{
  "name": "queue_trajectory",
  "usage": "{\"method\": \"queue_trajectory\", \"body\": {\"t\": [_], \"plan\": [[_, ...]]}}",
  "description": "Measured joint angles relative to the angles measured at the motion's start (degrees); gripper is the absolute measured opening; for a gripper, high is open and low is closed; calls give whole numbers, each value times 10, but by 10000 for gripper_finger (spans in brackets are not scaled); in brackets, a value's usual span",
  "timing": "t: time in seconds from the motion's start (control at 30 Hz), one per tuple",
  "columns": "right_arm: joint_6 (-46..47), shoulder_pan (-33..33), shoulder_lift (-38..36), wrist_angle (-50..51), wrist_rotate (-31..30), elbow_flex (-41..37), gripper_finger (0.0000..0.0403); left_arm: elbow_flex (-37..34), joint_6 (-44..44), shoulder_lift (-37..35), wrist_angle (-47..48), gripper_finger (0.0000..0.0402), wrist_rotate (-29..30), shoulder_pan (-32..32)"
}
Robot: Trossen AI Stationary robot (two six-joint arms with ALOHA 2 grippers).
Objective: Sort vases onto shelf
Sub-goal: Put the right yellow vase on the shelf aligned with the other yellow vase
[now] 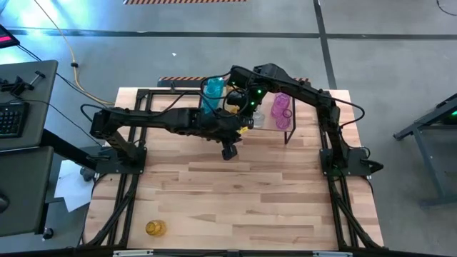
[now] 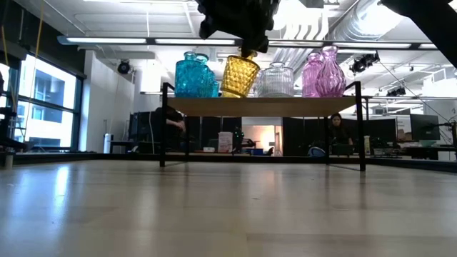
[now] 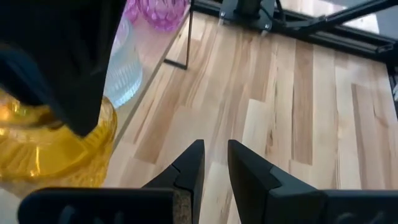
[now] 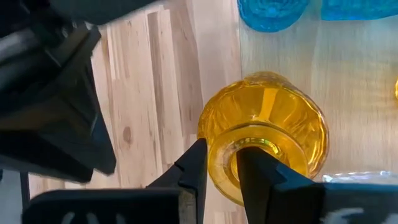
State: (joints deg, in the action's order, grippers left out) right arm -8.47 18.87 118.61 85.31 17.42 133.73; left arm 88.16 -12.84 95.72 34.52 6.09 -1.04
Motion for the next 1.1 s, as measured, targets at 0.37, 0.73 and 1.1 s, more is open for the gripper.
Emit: {"method": "queue_trajectory", "body": {"t": [0.37, 0.73, 1.1], "plan": [[3, 0, 0, -8, -23, 0, 55, 0, 0, 0, 4, 62, 3, 0], [-4, 0, 0, -22, -24, 0, 55, 0, 0, -1, 3, 62, 5, 0], [-2, 5, 0, -35, -24, 0, 66, 1, -1, -2, 1, 62, 7, -1]]}}
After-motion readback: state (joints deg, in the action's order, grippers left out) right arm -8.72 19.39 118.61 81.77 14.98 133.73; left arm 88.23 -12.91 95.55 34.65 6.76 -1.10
